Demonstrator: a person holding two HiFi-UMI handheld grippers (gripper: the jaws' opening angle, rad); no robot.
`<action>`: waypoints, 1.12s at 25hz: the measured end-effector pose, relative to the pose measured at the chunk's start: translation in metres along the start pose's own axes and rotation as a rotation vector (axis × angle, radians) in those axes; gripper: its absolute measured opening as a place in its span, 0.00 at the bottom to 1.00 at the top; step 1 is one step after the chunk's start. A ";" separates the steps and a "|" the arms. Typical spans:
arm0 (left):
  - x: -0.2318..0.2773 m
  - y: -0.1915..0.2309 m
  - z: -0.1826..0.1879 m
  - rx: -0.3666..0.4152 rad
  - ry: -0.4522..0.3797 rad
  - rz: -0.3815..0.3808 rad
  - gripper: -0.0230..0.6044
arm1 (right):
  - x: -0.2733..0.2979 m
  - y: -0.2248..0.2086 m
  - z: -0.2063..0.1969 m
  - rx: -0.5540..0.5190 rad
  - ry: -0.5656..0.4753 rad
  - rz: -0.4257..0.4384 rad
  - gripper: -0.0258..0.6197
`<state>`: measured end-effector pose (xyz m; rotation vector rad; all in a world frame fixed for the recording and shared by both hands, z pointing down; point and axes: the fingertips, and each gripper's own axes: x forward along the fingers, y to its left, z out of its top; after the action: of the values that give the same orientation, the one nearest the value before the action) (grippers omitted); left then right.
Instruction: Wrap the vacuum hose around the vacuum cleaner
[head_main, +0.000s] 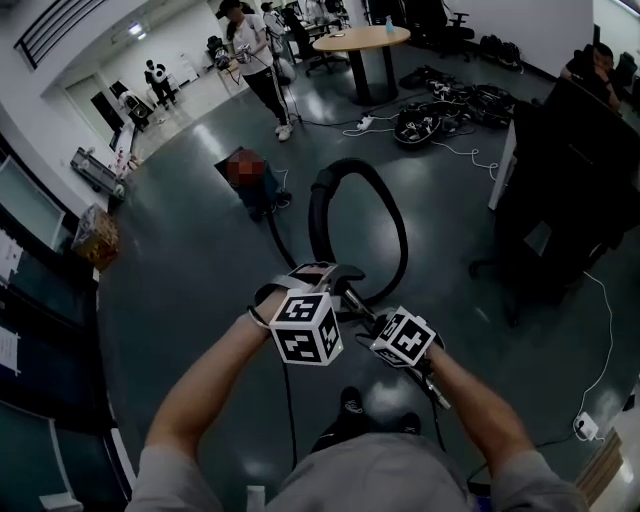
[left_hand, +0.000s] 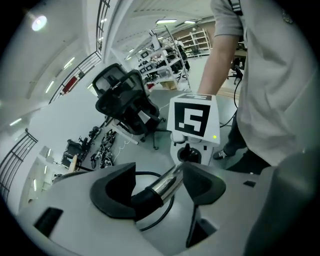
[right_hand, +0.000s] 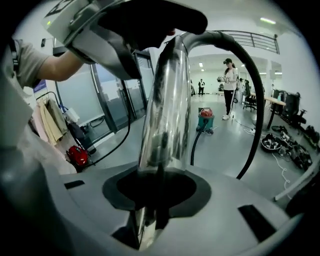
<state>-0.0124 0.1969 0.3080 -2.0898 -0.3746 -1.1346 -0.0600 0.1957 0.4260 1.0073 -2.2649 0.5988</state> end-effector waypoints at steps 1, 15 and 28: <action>0.000 -0.002 -0.011 0.011 0.010 -0.026 0.49 | 0.005 -0.002 0.003 -0.019 0.027 -0.007 0.22; 0.026 -0.014 -0.112 0.226 0.105 -0.273 0.49 | 0.055 -0.030 0.034 -0.103 0.317 -0.052 0.21; 0.072 -0.039 -0.194 0.237 0.074 -0.410 0.30 | 0.094 -0.023 0.041 -0.042 0.476 0.003 0.21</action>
<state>-0.1110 0.0809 0.4535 -1.8030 -0.8871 -1.3223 -0.1069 0.1091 0.4619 0.7453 -1.8494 0.7045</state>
